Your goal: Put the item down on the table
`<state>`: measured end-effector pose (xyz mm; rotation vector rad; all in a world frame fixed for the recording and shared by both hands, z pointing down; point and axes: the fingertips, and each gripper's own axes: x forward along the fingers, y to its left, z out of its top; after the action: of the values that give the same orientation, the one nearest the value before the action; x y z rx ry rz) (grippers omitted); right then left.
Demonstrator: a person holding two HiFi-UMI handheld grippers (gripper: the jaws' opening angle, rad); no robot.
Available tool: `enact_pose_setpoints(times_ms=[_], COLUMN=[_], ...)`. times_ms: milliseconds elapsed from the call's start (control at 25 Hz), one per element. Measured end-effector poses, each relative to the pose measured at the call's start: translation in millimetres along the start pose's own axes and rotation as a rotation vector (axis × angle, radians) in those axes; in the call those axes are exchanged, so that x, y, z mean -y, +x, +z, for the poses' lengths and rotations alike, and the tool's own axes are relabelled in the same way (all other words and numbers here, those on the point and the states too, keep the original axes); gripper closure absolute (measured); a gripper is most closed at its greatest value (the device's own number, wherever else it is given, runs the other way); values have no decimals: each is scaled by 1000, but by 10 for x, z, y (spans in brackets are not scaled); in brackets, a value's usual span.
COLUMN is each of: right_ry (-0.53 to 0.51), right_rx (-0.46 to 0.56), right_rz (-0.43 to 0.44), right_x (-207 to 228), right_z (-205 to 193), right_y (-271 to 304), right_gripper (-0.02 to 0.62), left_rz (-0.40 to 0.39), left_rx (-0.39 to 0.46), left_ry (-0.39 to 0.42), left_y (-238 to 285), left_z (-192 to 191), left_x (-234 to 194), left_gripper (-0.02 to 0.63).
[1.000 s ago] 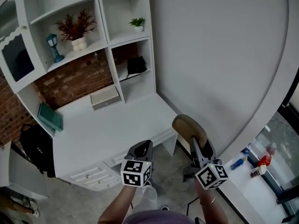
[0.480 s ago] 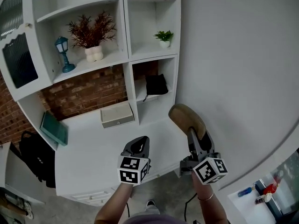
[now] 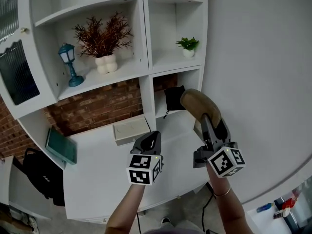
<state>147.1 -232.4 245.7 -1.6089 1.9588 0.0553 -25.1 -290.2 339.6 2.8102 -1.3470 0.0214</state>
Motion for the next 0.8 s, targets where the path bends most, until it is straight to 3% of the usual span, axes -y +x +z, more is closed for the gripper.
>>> enact_pose_setpoints(times_ms=[280,800], right_ry=[-35,-86], right_rx=[35,97], right_rz=[74,159], right_x=[-219,-378], right_z=[23,252], right_y=[668,1682], right_gripper=[336,336], left_rz=[59,158], left_rx=[55,121], left_ry=[-40,37], left_y=[123,424], left_z=[319,883], left_x=[-416,-879], left_gripper=[604,604])
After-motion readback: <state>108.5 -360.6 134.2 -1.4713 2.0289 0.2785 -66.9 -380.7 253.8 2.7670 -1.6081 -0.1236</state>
